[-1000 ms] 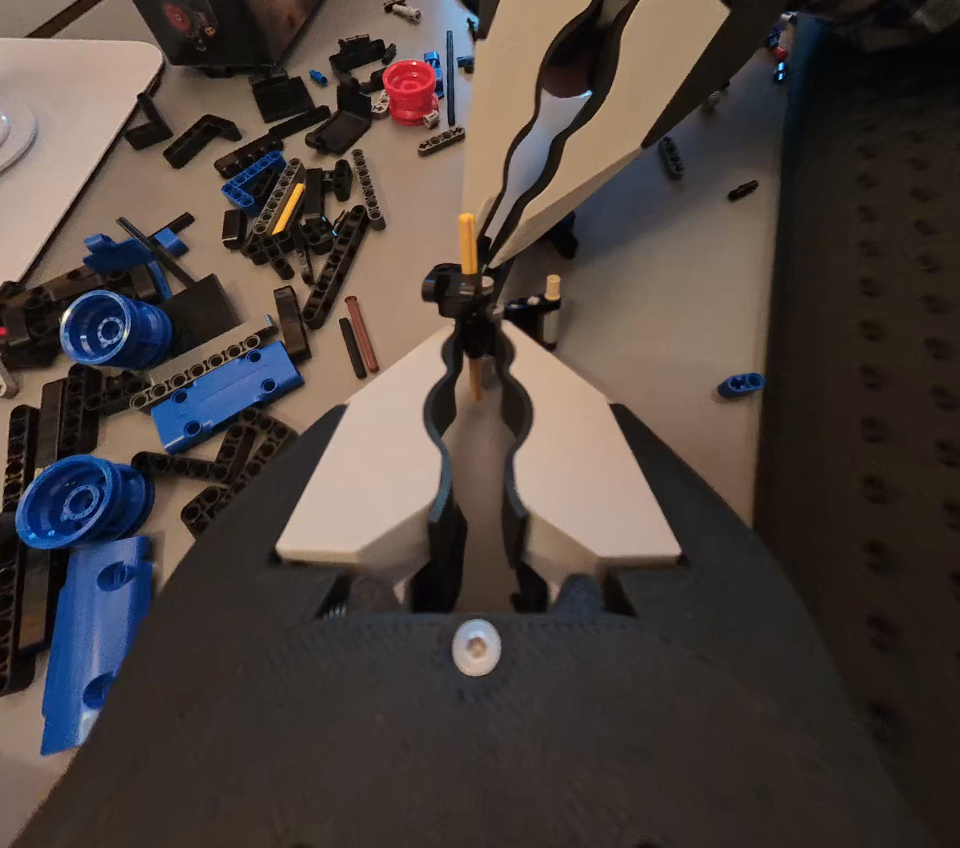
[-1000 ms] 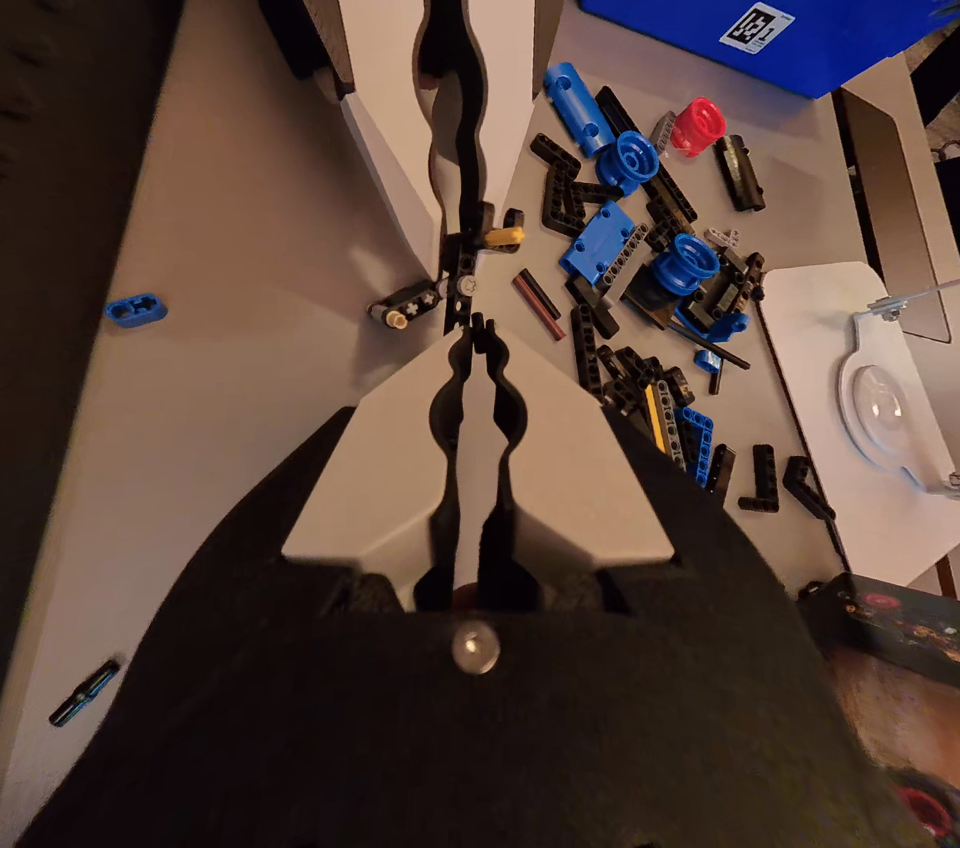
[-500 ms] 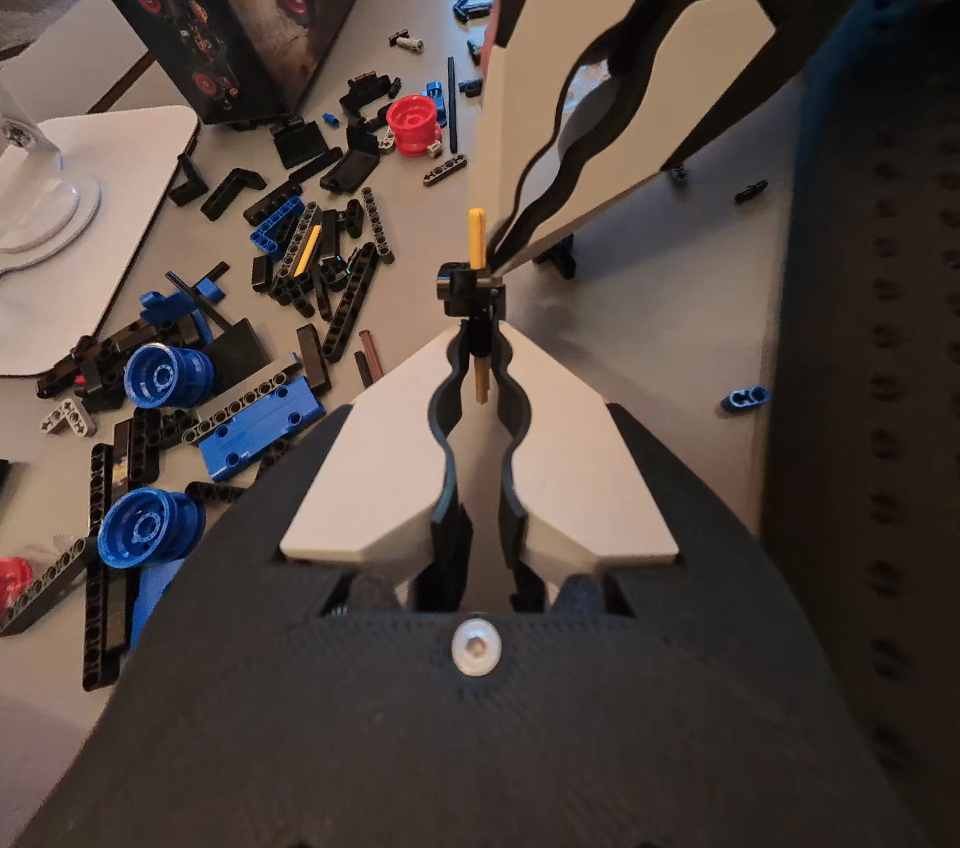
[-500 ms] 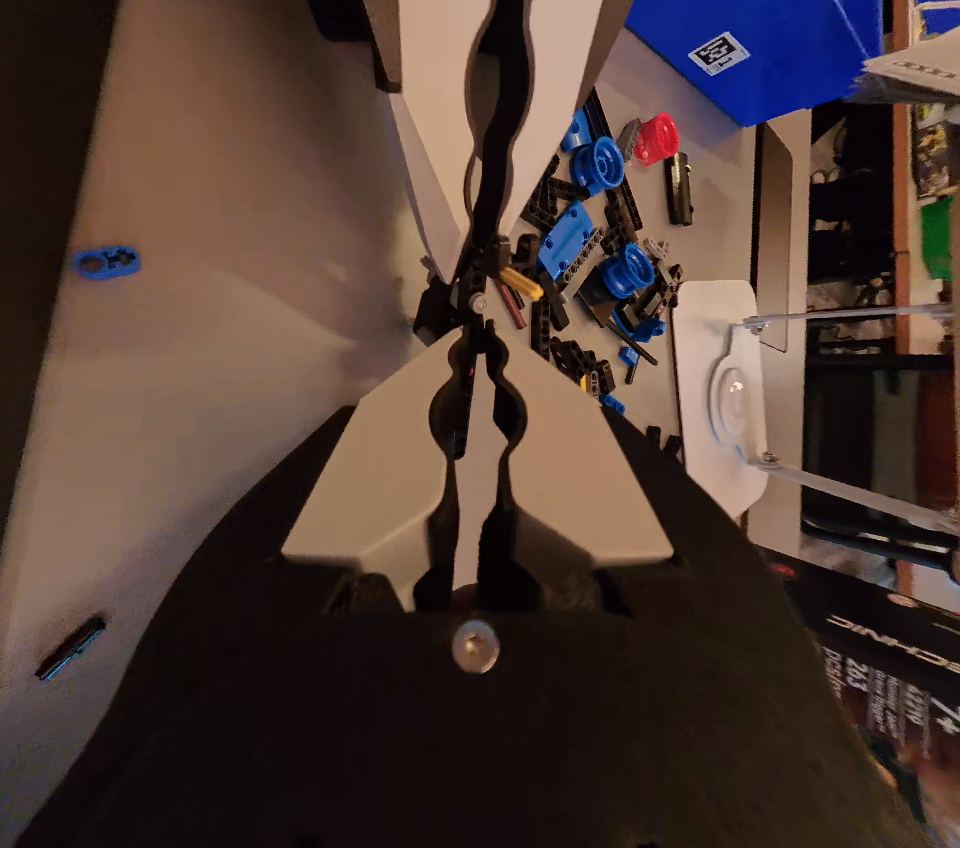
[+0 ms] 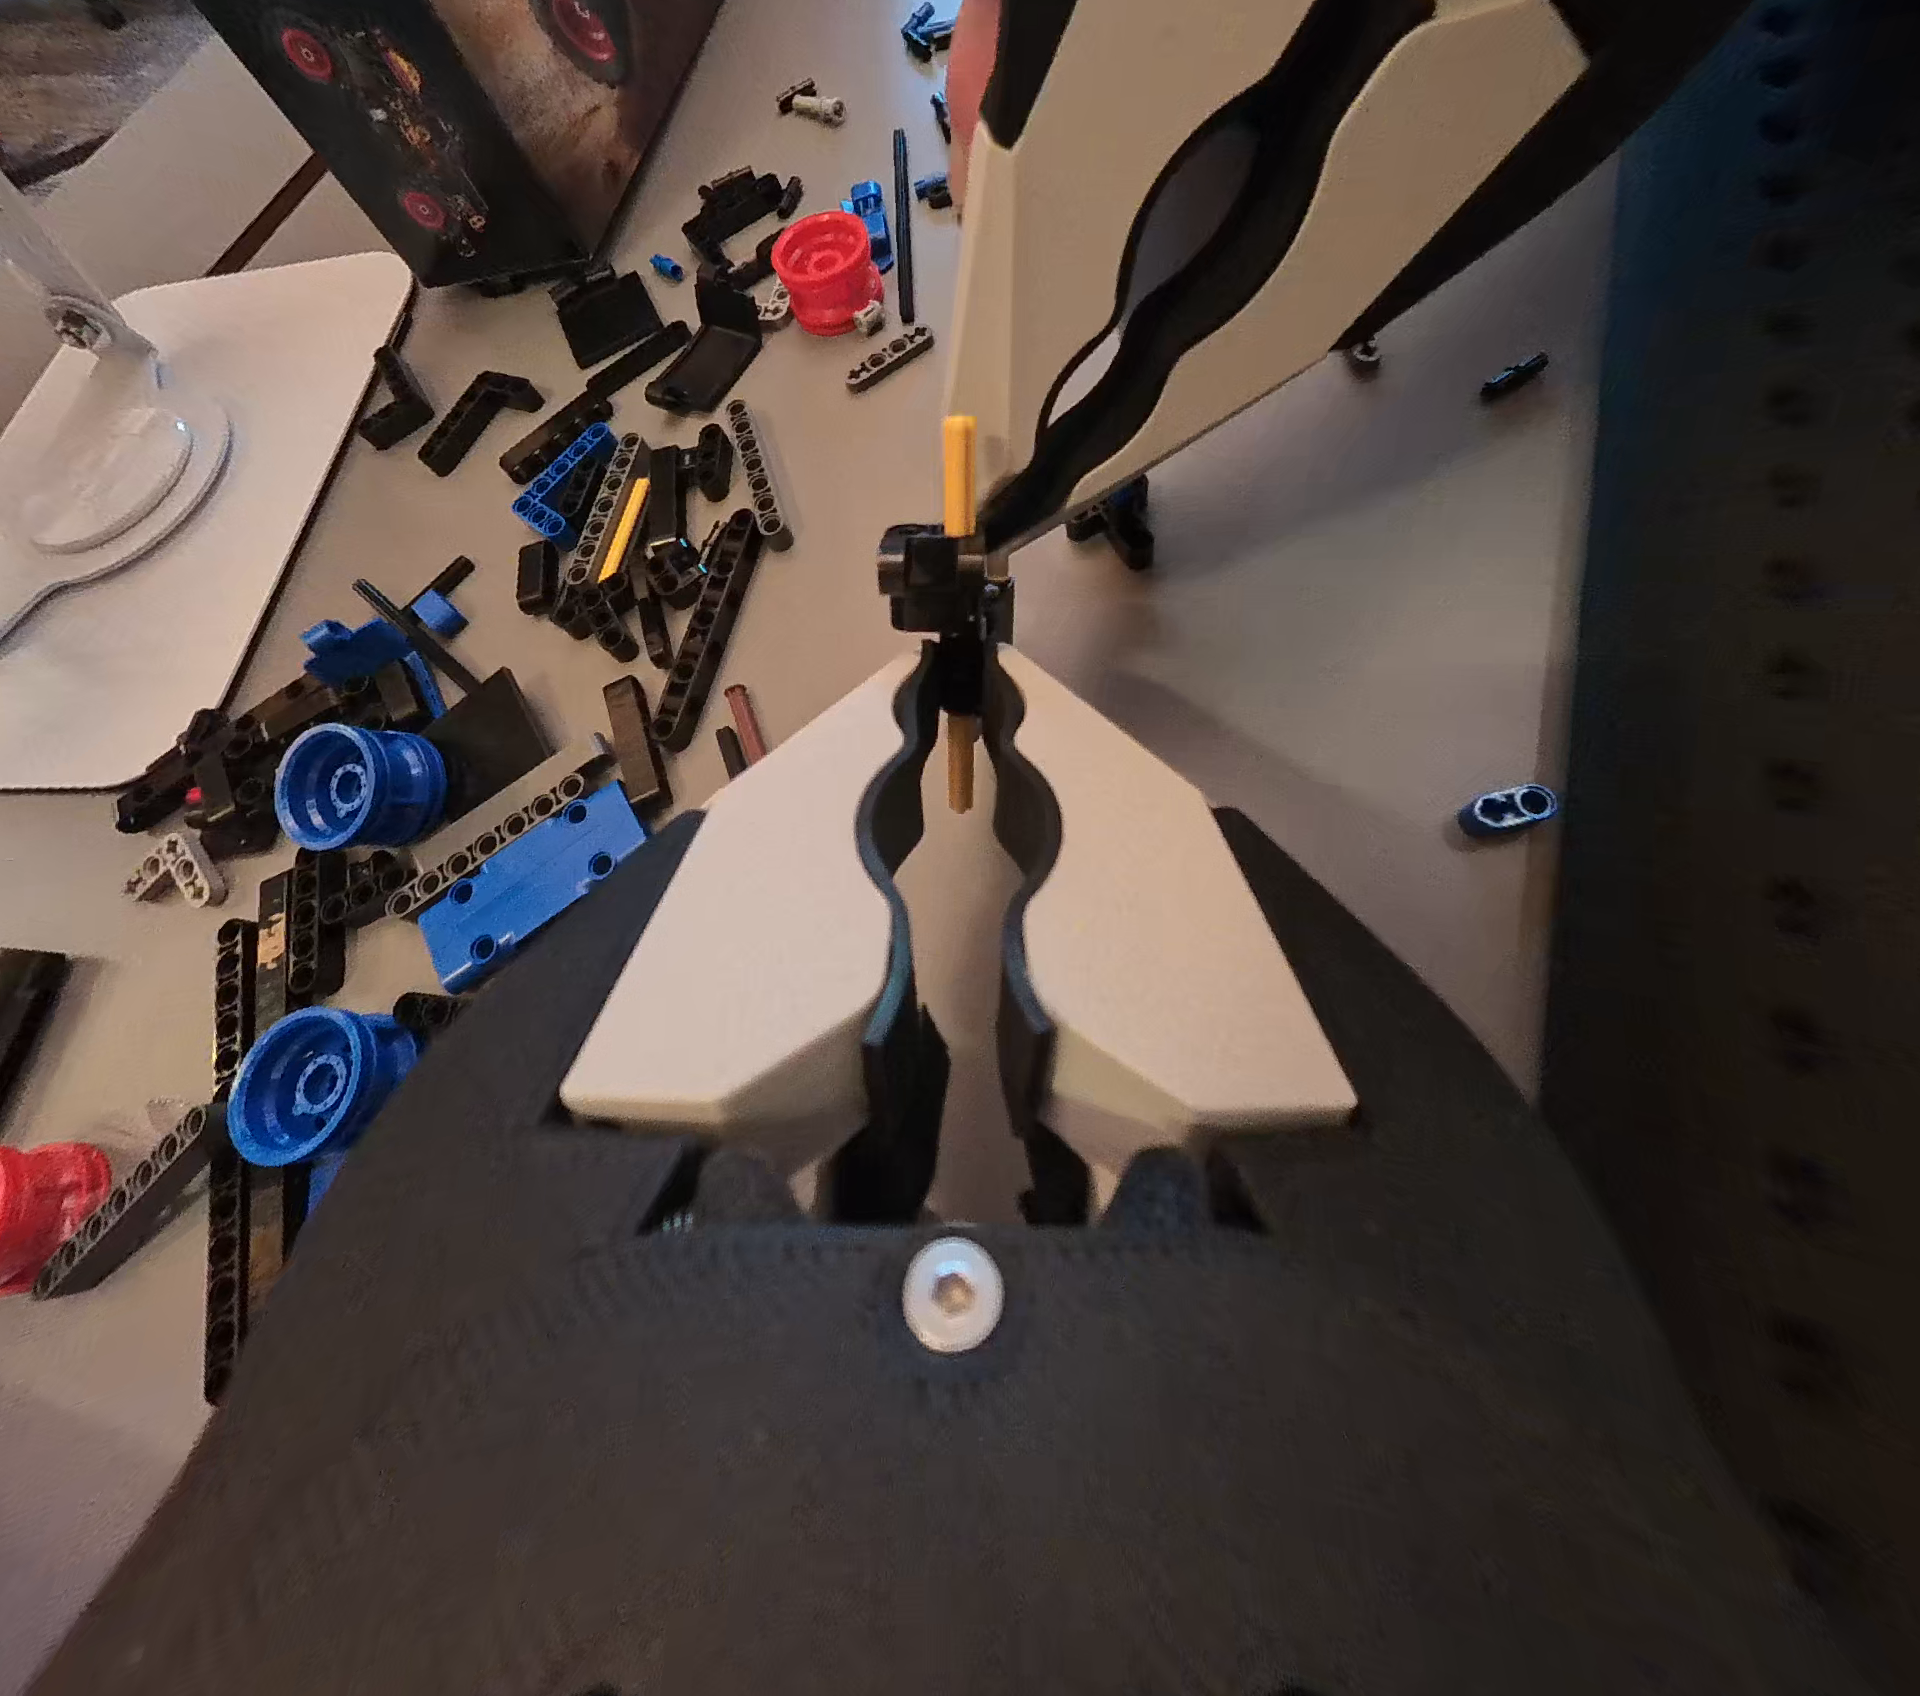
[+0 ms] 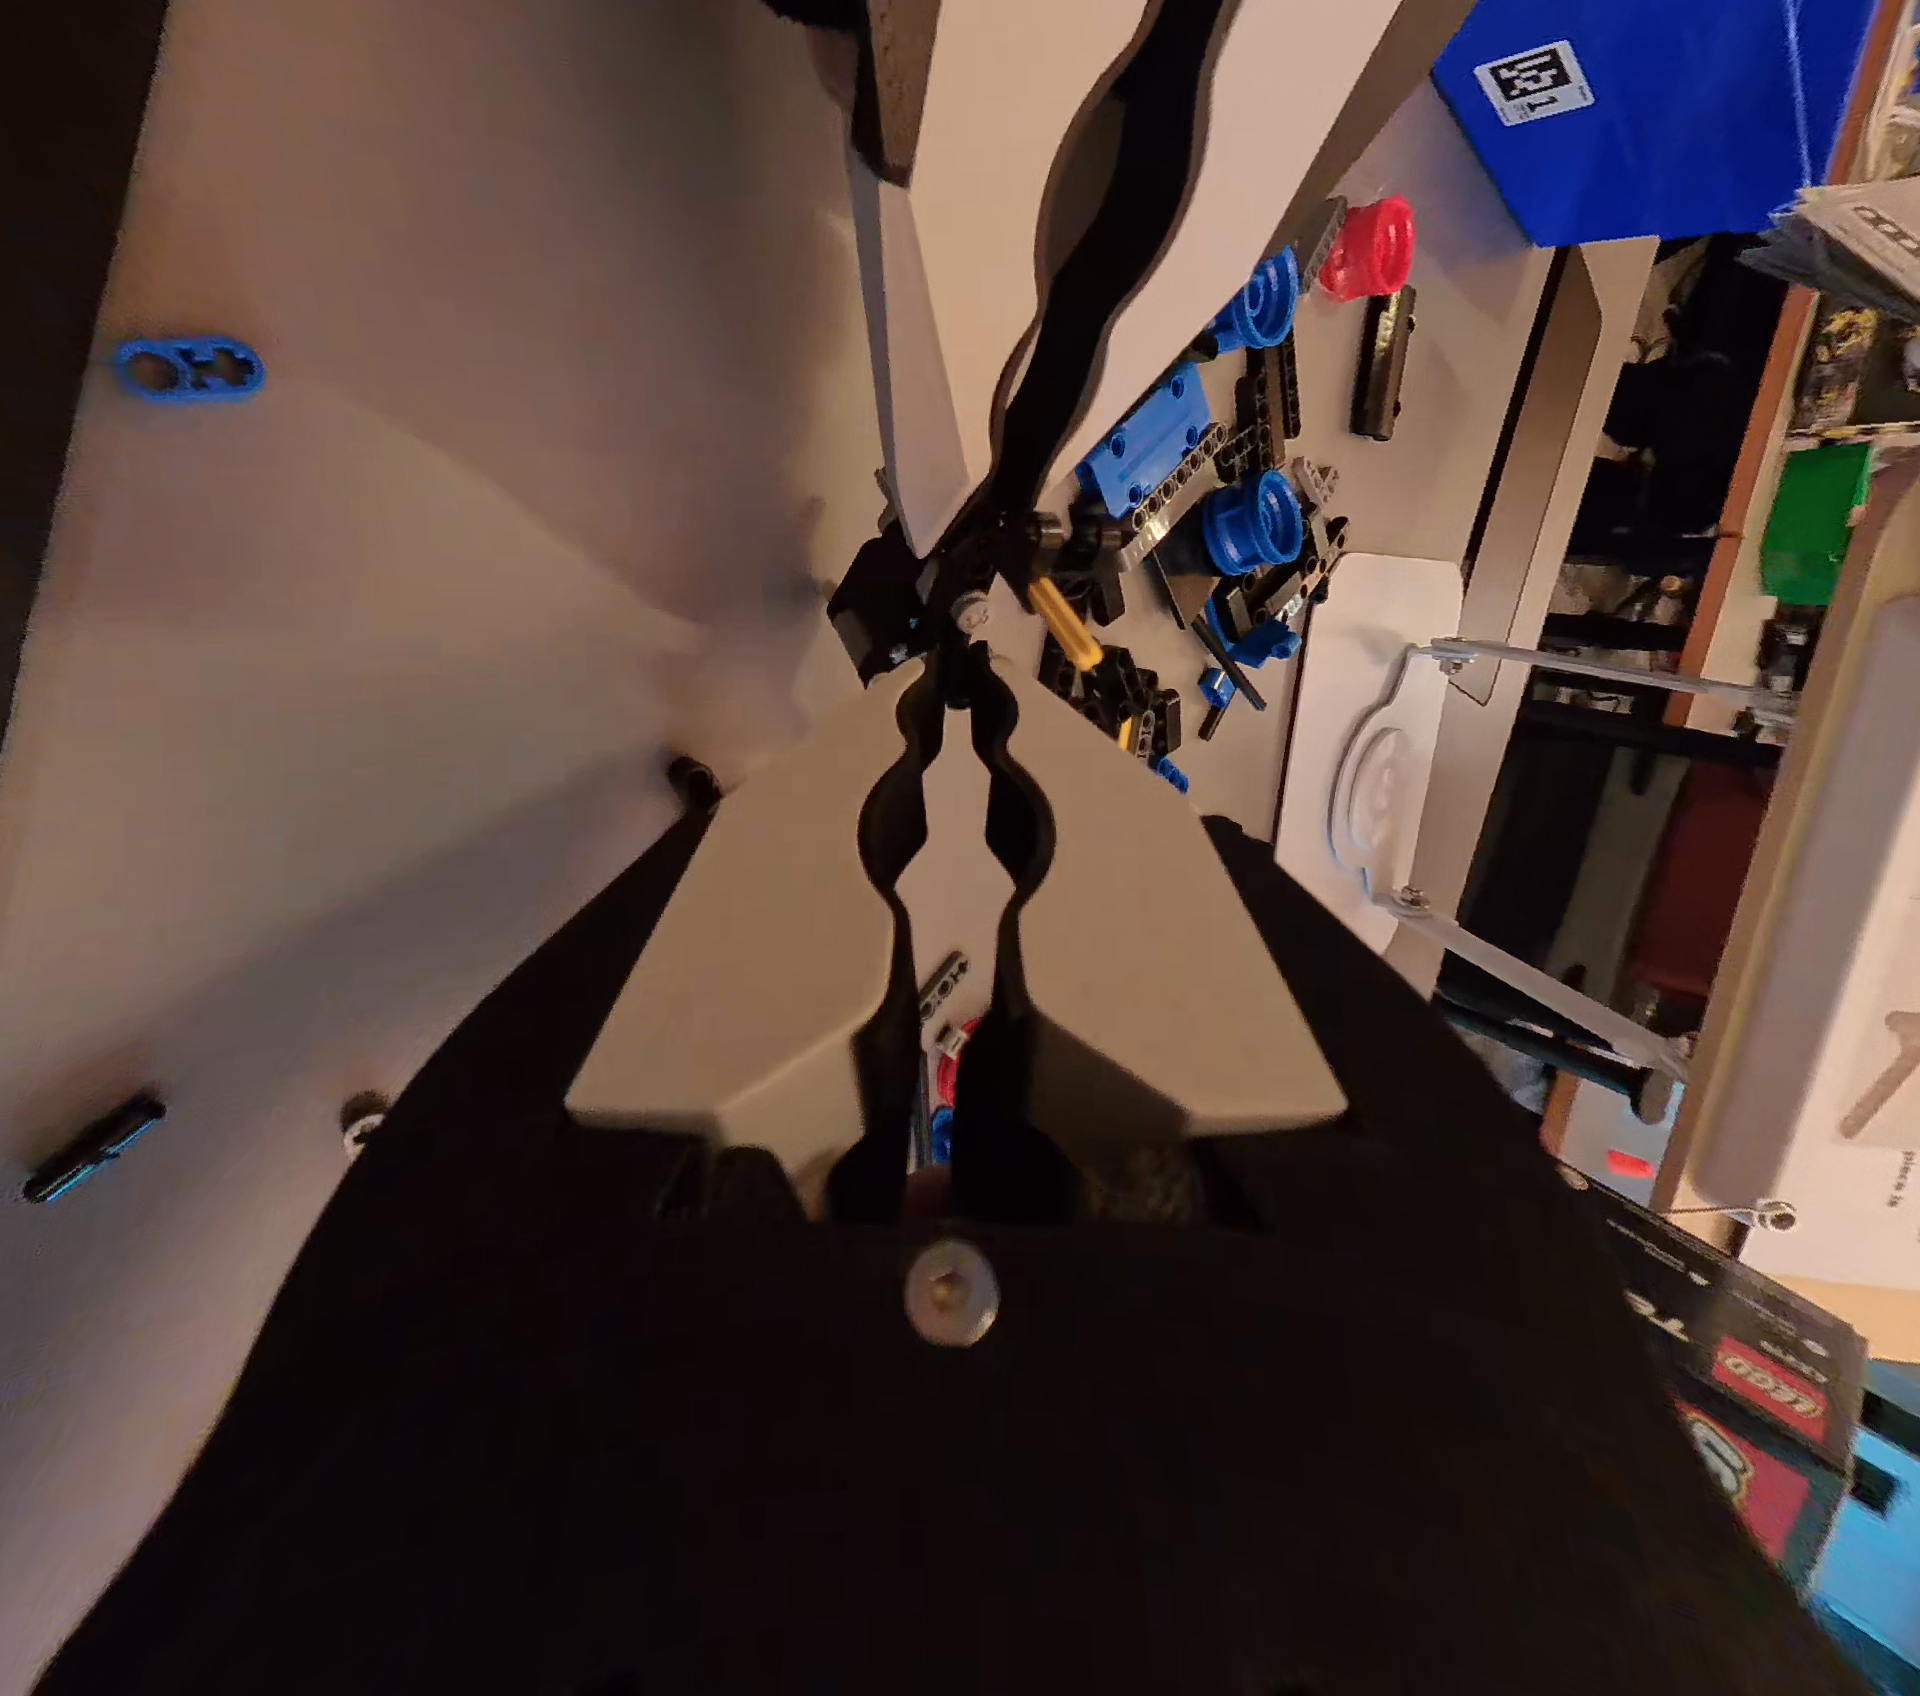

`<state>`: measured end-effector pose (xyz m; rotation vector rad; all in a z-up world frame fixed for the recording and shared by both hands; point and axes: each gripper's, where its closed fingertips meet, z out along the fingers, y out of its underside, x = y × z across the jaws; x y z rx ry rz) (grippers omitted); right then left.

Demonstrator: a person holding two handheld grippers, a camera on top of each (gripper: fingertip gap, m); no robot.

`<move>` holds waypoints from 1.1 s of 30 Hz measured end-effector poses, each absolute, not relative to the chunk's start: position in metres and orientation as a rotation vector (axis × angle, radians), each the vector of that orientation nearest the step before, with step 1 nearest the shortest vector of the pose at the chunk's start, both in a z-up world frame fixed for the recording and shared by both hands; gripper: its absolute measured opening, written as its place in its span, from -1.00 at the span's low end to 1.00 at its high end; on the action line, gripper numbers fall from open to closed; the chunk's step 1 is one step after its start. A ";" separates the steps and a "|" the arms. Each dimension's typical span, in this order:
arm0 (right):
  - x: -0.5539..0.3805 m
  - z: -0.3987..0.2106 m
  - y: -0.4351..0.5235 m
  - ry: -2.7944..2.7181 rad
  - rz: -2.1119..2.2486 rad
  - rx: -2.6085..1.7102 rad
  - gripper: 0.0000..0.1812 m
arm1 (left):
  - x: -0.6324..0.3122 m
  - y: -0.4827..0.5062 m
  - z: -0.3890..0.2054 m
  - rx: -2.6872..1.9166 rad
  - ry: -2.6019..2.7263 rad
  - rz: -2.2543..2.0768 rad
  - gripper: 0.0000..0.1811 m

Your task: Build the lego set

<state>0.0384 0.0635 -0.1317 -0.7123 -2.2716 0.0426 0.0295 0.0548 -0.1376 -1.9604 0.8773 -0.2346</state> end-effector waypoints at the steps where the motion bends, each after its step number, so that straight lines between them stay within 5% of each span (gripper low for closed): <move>1: 0.039 -0.132 0.063 -2.281 0.055 -0.718 -0.97 | 0.030 0.055 -0.138 -1.961 0.882 -0.230 -0.94; 33: 0.035 -0.137 0.069 -2.758 0.427 -0.881 -0.98 | 0.026 0.061 -0.141 -1.968 0.860 -0.284 -0.95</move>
